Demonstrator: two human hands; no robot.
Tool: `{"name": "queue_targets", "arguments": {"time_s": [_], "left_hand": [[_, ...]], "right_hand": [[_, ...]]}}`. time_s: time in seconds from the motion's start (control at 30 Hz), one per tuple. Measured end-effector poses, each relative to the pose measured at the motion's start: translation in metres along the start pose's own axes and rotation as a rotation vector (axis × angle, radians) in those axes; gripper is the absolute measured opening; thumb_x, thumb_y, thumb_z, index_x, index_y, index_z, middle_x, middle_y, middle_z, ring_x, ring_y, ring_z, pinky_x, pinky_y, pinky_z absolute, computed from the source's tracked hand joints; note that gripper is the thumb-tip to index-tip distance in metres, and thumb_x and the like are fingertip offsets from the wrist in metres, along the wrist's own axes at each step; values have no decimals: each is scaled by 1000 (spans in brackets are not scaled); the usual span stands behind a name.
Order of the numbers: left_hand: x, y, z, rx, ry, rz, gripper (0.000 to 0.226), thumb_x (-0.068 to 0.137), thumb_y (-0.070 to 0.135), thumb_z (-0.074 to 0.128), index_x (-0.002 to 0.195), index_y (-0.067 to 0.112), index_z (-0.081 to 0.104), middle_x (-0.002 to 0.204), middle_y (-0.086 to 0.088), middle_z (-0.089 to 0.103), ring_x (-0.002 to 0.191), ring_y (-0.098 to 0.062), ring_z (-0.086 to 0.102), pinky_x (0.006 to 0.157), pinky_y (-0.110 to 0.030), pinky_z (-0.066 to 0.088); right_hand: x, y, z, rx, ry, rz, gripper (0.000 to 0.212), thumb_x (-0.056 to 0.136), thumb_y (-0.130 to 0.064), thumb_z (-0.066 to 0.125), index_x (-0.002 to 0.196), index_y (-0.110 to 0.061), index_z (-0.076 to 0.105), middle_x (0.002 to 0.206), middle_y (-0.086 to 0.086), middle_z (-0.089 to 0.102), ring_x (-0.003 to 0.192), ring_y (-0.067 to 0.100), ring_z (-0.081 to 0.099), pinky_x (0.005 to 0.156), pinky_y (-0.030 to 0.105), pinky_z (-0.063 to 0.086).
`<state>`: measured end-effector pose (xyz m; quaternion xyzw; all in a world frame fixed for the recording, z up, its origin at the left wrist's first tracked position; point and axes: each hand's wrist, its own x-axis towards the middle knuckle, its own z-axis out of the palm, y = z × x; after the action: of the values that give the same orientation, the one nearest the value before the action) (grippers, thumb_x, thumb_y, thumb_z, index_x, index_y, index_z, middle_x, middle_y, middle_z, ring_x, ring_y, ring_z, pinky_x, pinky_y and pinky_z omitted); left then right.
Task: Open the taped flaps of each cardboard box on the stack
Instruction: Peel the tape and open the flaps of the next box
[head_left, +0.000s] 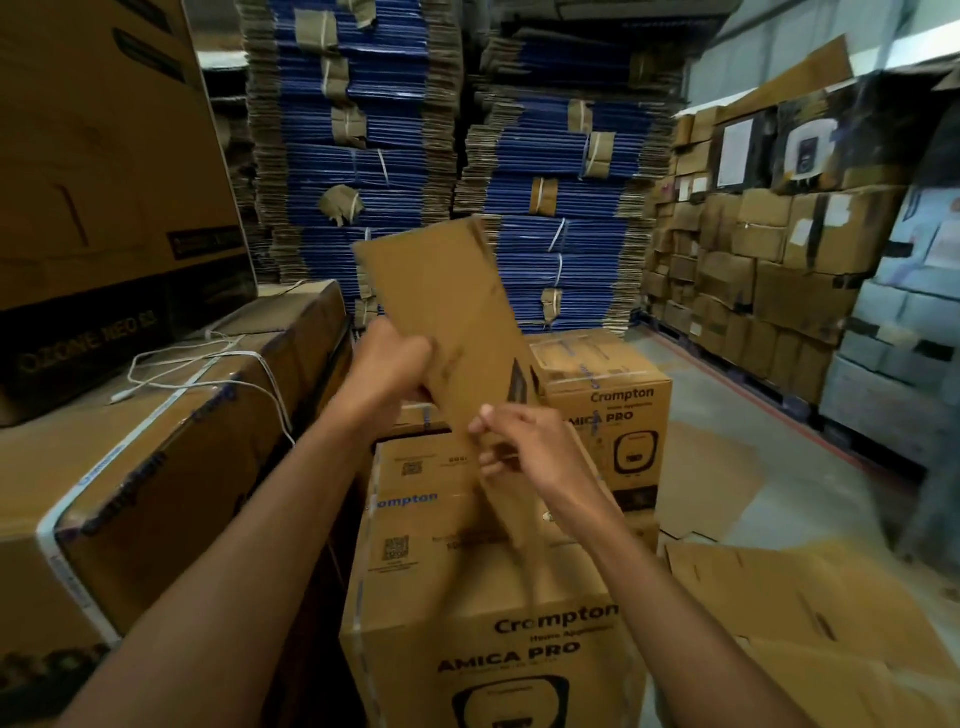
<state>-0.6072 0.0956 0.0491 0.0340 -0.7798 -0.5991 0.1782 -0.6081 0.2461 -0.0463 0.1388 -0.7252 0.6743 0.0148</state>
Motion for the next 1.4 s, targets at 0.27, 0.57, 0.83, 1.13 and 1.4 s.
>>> {"name": "queue_targets", "arguments": {"time_s": [0.27, 0.57, 0.83, 1.13, 1.4], "left_hand": [[-24, -140, 29, -873, 268, -494, 37, 101, 2, 52, 137, 10, 53, 123, -15, 67, 100, -27, 68, 68, -42, 62], [-116, -226, 91, -1024, 315, -757, 53, 98, 5, 61, 147, 10, 42, 132, -21, 63, 113, -35, 65, 80, -49, 59], [-129, -243, 80, -982, 245, -778, 46, 99, 6, 60, 143, 11, 46, 124, -19, 68, 105, -31, 69, 72, -44, 64], [-160, -265, 50, -862, 216, -751, 40, 98, 7, 62, 135, 16, 52, 119, -11, 71, 104, -24, 69, 88, -43, 56], [-190, -252, 50, -865, 179, -659, 36, 97, 2, 61, 114, 33, 56, 114, -3, 71, 105, -22, 68, 93, -47, 53]], "right_hand": [[-52, 59, -3, -132, 57, 209, 40, 100, -55, 50, 114, -24, 69, 96, -6, 71, 79, 13, 73, 80, 35, 61], [-75, 170, -29, 994, 538, 597, 65, 99, -42, 60, 154, -23, 31, 146, 27, 47, 107, 41, 58, 73, 50, 52], [-70, 194, -57, 834, 557, 597, 53, 101, -24, 59, 150, -18, 38, 139, 20, 57, 102, 40, 64, 58, 47, 60], [-115, 200, -27, 799, 580, 582, 45, 103, -18, 56, 145, -13, 43, 121, 15, 66, 101, 37, 68, 59, 43, 62], [-148, 187, -32, 729, 654, 484, 38, 103, -14, 55, 139, -14, 47, 125, 15, 66, 93, 32, 71, 55, 38, 61]]}}
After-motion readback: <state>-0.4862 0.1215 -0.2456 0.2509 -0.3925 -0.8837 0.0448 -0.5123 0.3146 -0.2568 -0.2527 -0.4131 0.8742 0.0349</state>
